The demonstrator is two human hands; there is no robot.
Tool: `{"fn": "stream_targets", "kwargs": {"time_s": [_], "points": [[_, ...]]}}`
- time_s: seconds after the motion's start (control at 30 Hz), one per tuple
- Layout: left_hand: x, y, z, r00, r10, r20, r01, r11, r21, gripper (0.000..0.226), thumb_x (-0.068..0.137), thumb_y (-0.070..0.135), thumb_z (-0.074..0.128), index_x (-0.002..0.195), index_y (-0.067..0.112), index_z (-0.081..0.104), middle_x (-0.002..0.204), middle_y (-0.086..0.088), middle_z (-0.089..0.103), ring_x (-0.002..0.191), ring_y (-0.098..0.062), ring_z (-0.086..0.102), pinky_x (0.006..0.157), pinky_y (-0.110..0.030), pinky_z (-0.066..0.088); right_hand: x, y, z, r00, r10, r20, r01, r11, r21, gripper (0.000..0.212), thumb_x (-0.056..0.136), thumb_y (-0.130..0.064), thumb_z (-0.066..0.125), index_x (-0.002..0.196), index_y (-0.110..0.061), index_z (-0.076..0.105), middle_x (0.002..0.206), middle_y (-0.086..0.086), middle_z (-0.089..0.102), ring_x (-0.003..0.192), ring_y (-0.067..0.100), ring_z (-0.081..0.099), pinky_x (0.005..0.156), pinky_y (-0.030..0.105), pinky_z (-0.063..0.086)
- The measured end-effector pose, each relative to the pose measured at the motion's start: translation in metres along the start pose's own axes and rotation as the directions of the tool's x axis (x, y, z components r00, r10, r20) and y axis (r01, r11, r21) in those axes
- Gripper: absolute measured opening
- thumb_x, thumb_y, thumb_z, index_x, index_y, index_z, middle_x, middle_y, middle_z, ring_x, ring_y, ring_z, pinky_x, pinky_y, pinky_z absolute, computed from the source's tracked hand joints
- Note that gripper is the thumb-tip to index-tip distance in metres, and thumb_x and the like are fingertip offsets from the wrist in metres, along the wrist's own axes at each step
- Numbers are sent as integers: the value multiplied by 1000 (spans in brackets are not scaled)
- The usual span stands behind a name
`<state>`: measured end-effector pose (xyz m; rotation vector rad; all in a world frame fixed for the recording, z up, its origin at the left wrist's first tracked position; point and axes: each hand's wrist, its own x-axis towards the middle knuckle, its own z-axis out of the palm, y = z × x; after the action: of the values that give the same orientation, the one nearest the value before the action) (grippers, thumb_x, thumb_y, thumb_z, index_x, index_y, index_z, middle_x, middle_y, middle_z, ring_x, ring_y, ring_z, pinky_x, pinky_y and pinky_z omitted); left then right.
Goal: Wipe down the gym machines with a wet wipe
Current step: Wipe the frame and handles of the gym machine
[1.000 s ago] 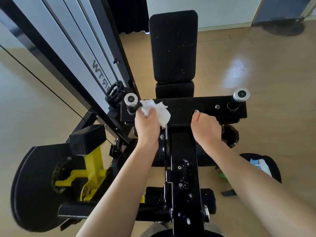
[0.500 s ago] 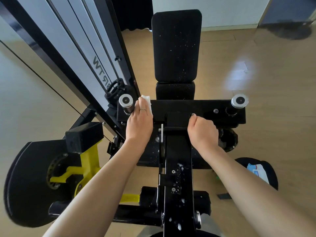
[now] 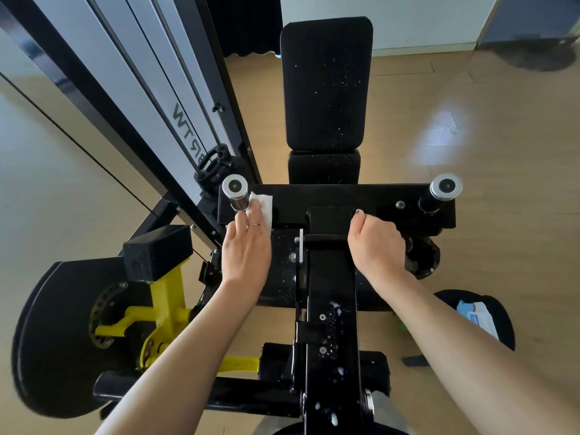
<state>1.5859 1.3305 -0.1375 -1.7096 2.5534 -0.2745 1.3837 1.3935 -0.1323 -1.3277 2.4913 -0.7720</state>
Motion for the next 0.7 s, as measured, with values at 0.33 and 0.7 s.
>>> {"fn": "stream_targets", "kwargs": {"time_s": [0.33,0.7], "points": [[11,-1,0,995,-100,-19,96,984,-152,88,95,0,55,157,9,-6,110,-14,65,65,-21,66,58,-33,58,-2,-2,-1,1000,27,1,-27,1000,-12,57,110,-32,26,64,-14,55,62,7,61,67,32,65,65,43,56],[-28,-26,20,817,-553,165,429,390,-815,35,101,5,42,135,8,48,131,-9,48,89,-27,58,65,-31,44,-3,-5,-2,998,60,-7,-60,998,-13,58,109,-34,25,56,-20,44,64,10,61,71,37,64,67,44,54]]}}
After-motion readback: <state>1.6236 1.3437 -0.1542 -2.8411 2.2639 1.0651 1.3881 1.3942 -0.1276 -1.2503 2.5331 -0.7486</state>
